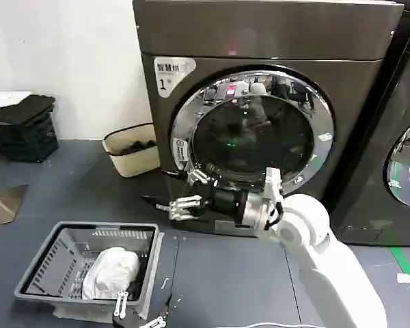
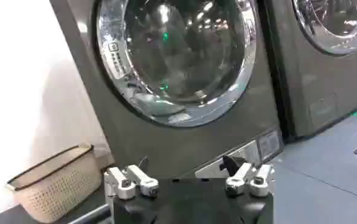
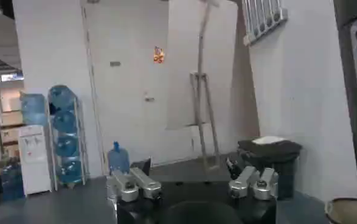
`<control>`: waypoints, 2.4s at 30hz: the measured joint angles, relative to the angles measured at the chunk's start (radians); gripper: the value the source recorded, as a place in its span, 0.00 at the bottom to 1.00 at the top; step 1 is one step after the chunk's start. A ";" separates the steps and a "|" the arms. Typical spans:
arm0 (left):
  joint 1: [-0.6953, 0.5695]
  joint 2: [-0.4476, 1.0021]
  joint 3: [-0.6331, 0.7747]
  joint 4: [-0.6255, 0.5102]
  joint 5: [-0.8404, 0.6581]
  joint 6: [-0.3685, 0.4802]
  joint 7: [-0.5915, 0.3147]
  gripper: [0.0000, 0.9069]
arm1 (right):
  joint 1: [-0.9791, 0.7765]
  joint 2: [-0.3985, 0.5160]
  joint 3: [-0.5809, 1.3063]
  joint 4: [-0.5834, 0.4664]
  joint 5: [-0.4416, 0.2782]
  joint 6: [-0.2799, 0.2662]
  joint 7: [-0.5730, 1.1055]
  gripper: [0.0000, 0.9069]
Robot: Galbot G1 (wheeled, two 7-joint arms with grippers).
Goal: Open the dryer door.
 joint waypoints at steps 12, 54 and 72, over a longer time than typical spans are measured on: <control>0.003 0.000 -0.002 -0.009 -0.001 0.000 0.000 1.00 | -0.032 -0.035 0.038 0.000 -0.040 0.089 -0.017 1.00; 0.027 0.000 -0.012 -0.071 -0.013 0.005 -0.003 1.00 | -0.055 -0.113 0.087 -0.393 -0.289 0.526 -0.064 1.00; 0.038 -0.006 -0.012 -0.079 -0.006 0.004 -0.004 1.00 | 0.079 -0.106 -0.015 -0.556 -0.219 0.590 -0.097 1.00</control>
